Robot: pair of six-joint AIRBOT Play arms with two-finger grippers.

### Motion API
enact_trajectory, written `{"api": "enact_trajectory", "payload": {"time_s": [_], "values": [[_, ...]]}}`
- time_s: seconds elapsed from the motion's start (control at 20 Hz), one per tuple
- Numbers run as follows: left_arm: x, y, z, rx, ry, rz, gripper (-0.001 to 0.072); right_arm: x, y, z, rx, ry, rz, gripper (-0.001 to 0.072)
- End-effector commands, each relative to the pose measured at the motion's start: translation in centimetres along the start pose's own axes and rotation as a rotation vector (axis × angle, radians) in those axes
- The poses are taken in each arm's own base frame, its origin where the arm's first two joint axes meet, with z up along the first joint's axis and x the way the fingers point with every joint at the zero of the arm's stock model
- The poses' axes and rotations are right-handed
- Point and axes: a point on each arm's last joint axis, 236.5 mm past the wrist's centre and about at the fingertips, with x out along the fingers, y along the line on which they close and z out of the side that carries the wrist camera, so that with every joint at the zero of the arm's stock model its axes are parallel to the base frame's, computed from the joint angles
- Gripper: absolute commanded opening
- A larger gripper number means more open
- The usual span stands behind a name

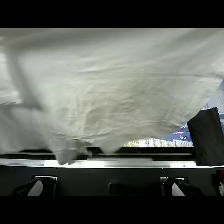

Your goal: Fold the clothes and pants, and hang the long-sleeved shirts on hangers.

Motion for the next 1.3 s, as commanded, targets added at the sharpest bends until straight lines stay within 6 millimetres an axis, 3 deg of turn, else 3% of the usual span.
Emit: {"api": "enact_trajectory", "payload": {"time_s": [0.0, 0.15, 0.35, 0.45, 0.5, 0.6, 0.7, 0.8, 0.95, 1.1, 1.25], "values": [[9.0, 0.3, -5.1, -0.016, 0.275, -0.092, 0.0015, 7.7, -3.3, -7.1, 0.161, 0.3, 0.028, 0.0032], [20.3, 2.2, -12.7, -0.069, 0.553, -0.123, 0.0016, 16.2, -7.7, -16.8, 0.307, 0.612, 0.032, 0.0032], [33.7, 2.6, -26.7, -0.045, 0.84, -0.178, 0.0016, 26.0, -13.1, -28.5, 0.429, 0.837, 0.021, 0.0032], [39.2, 3.0, -32.4, -0.063, 0.867, -0.162, 0.0015, 29.9, -15.3, -32.4, 0.462, 0.848, -0.002, 0.0032], [41.4, 3.1, -34.3, -0.06, 0.853, -0.156, 0.0016, 31.4, -16.3, -33.6, 0.476, 0.833, -0.019, 0.0032], [44.9, 3.2, -36.2, -0.06, 0.783, -0.14, 0.0015, 34.0, -18.0, -34.8, 0.478, 0.776, -0.049, 0.0031], [46.6, 3.0, -36.3, -0.06, 0.725, -0.131, 0.0015, 35.2, -18.6, -34.9, 0.467, 0.737, -0.067, 0.0031], [46.6, 2.7, -36.7, -0.055, 0.736, -0.136, 0.0016, 35.3, -17.9, -35.5, 0.415, 0.761, -0.075, 0.0031], [44.5, 3.1, -38.4, -0.03, 0.849, -0.145, 0.0016, 34.2, -15.9, -37.9, 0.323, 0.897, -0.103, 0.0032], [41.8, 4.6, -39.5, 0.0, 0.973, -0.126, 0.0016, 31.5, -16.2, -40.2, 0.295, 1.046, -0.232, 0.0031], [39.1, 5.4, -39.5, 0.033, 1.065, -0.109, 0.0016, 29.9, -15.0, -41.2, 0.316, 1.136, -0.237, 0.0031]]}}
